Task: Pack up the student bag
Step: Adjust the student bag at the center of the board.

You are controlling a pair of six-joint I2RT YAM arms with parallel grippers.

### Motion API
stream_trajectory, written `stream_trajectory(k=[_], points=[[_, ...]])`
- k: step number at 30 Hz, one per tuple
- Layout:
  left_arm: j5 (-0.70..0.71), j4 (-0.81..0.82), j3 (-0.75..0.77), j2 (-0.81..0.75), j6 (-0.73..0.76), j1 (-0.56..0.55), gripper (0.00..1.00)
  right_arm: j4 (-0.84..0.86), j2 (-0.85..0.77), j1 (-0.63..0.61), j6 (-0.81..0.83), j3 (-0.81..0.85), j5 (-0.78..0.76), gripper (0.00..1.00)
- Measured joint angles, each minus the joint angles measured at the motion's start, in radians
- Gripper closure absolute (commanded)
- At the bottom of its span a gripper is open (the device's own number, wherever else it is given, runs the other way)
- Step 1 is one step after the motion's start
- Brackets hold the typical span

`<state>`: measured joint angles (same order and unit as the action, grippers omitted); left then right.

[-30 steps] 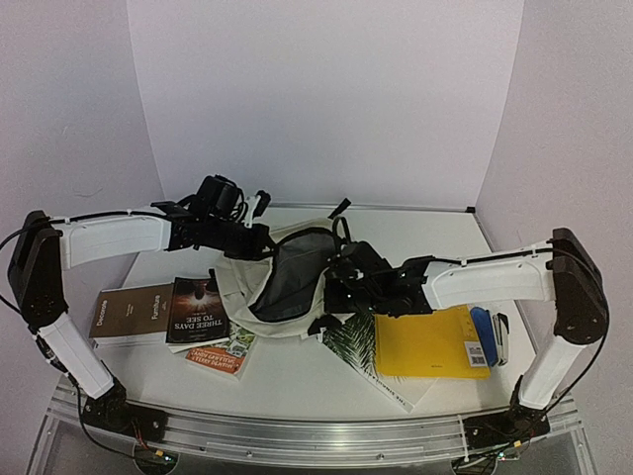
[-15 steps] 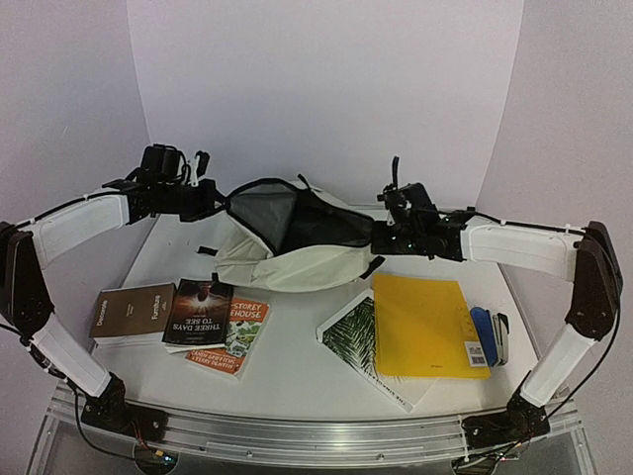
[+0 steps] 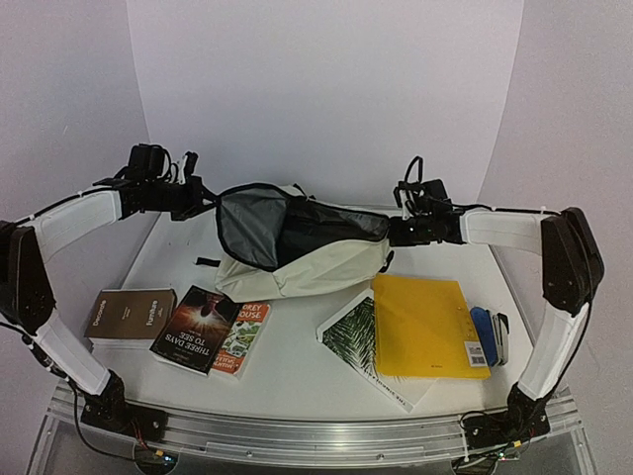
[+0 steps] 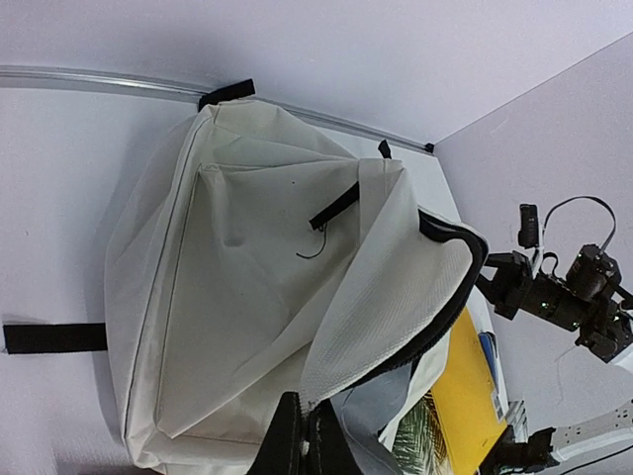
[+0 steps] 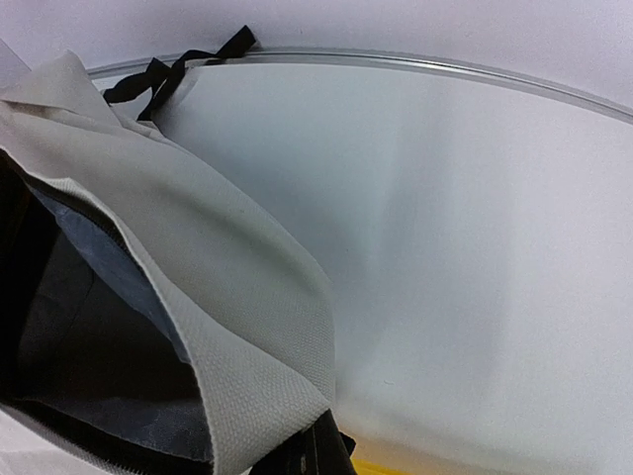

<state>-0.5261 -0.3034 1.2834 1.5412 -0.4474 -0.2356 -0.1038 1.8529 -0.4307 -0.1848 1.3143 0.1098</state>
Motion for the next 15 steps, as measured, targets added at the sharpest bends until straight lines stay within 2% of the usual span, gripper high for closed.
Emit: stream_trajectory(k=[7, 15], points=[[-0.023, 0.056, 0.006, 0.178, -0.005, 0.023, 1.00, 0.015, 0.103, 0.017, -0.002, 0.040, 0.005, 1.00], [-0.136, 0.191, -0.076, 0.225, -0.108, 0.114, 1.00, 0.055, 0.158, 0.077, -0.083, 0.044, 0.049, 1.00]])
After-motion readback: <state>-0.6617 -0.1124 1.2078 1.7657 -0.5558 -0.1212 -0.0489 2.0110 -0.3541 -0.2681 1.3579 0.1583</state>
